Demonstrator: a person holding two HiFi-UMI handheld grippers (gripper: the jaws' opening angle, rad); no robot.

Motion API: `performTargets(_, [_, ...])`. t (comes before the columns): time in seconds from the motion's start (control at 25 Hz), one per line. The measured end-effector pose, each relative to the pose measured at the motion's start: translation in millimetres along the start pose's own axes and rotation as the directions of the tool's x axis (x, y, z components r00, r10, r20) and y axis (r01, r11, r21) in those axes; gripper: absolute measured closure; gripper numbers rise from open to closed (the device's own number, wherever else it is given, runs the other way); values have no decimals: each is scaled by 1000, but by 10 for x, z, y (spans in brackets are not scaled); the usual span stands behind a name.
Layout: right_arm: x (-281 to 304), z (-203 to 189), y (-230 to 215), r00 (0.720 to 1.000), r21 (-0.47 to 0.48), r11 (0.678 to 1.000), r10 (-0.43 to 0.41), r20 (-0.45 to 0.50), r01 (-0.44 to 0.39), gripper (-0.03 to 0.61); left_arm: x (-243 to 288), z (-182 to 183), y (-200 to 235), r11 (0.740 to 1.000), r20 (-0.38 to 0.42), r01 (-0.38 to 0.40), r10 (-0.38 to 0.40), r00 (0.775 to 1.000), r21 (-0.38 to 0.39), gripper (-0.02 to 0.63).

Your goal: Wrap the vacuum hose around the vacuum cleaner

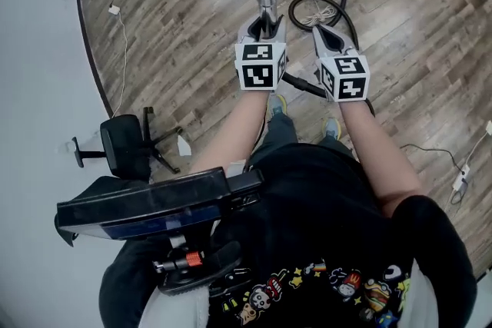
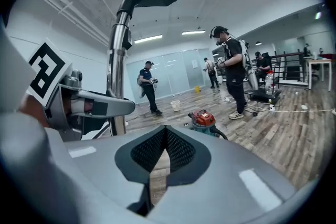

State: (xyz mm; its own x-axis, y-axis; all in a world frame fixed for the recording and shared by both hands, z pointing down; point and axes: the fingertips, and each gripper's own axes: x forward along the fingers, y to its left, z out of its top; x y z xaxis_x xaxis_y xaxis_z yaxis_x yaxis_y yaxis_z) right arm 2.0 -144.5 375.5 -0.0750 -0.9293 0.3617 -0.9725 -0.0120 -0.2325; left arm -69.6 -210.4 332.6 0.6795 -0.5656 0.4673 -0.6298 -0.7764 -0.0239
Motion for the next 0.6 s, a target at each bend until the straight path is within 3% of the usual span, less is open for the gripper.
performTargets(0.2, [284, 121, -12, 989, 45, 988, -146, 23, 144, 557, 324, 119, 356, 990, -4, 119, -119, 993, 81, 449])
performTargets(0.4, [450, 184, -2, 959, 84, 957, -281, 40, 277, 557, 617, 237, 581, 954, -16, 249, -250, 968, 164, 449])
performTargets(0.6, [555, 210, -37, 937, 110, 934, -346, 44, 339, 557, 846, 314, 657, 927, -21, 297, -300, 954, 228, 449])
